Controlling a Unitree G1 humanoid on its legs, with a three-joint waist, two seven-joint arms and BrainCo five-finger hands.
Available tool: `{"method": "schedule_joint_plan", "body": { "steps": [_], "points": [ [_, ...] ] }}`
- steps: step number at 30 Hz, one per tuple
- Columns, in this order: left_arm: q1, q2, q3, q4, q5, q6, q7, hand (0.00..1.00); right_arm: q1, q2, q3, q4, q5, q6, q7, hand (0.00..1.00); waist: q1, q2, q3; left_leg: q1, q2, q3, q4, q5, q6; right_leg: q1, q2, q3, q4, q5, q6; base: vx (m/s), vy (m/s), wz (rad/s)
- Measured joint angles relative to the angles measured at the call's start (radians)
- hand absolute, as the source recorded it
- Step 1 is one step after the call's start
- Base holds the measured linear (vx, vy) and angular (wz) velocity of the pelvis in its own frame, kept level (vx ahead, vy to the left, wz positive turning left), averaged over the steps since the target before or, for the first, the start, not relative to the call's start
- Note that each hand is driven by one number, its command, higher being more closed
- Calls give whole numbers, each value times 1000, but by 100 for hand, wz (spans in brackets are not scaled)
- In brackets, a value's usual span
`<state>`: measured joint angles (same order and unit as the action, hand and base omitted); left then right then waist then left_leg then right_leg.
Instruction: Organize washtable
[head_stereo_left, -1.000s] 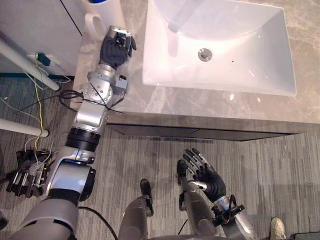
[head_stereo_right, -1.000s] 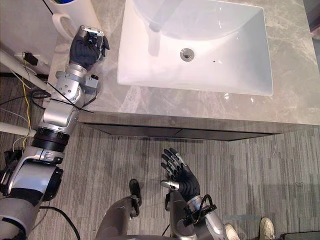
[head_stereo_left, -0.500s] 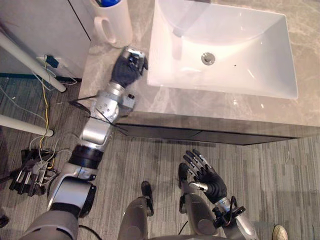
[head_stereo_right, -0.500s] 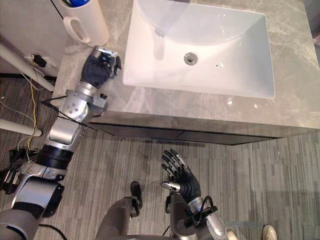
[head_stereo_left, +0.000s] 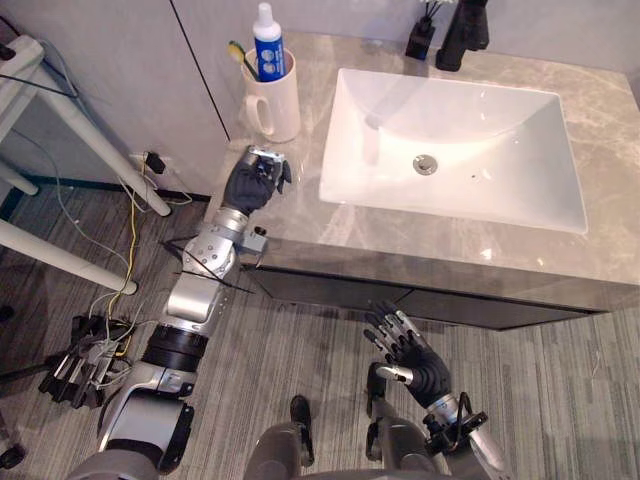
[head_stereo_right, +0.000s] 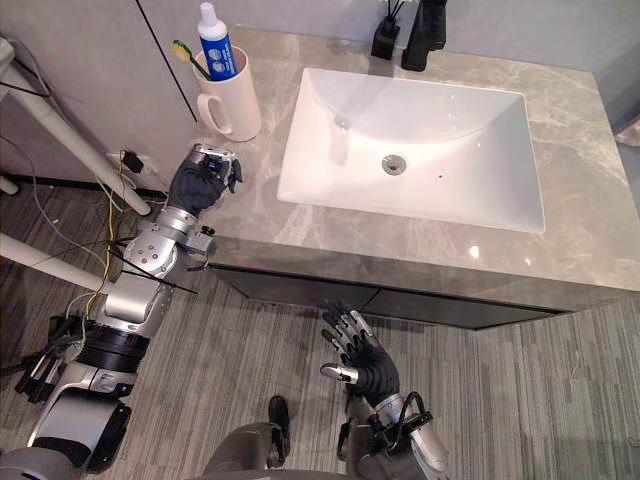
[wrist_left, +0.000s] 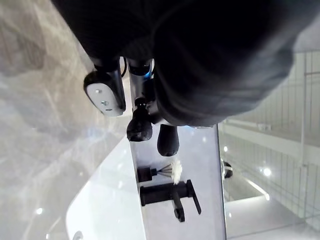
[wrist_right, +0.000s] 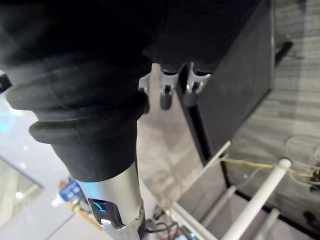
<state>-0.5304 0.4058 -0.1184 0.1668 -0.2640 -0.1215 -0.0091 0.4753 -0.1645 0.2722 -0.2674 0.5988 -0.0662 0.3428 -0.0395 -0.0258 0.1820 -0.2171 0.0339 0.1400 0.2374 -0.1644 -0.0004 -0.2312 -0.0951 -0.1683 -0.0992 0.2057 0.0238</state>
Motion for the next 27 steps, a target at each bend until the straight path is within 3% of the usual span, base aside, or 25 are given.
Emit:
{"method": "schedule_joint_plan", "body": {
  "steps": [2,12,20,27],
  "points": [
    [-2,-1,18,41,0,4,34,100,0,-1,0,14,-1,2,-9,0,-4,1,-12,8,0,0,-16,3,-5,0,1,0,0,-4,1,0,0,0],
    [-144,6,20,160,3,8,76,100,1,-16,3,13,0,2,-16,0,-3,-4,-16,10,1,-4,-27,15,-13,-5,-4,2,0,-1,5,26,6,0],
    [-308,83,-11,250,5,9,103,100,5,-17,14,8,0,2,-38,0,-8,-67,12,-60,2,-1,23,11,-9,-55,-8,13,0,24,9,1,3,0],
    [-364,127,-9,273,10,9,123,100,4,-20,16,5,-1,-1,-39,0,-12,-78,70,-112,10,16,76,-11,-5,-88,-5,31,0,26,15,-21,22,-7]
  ]
}}
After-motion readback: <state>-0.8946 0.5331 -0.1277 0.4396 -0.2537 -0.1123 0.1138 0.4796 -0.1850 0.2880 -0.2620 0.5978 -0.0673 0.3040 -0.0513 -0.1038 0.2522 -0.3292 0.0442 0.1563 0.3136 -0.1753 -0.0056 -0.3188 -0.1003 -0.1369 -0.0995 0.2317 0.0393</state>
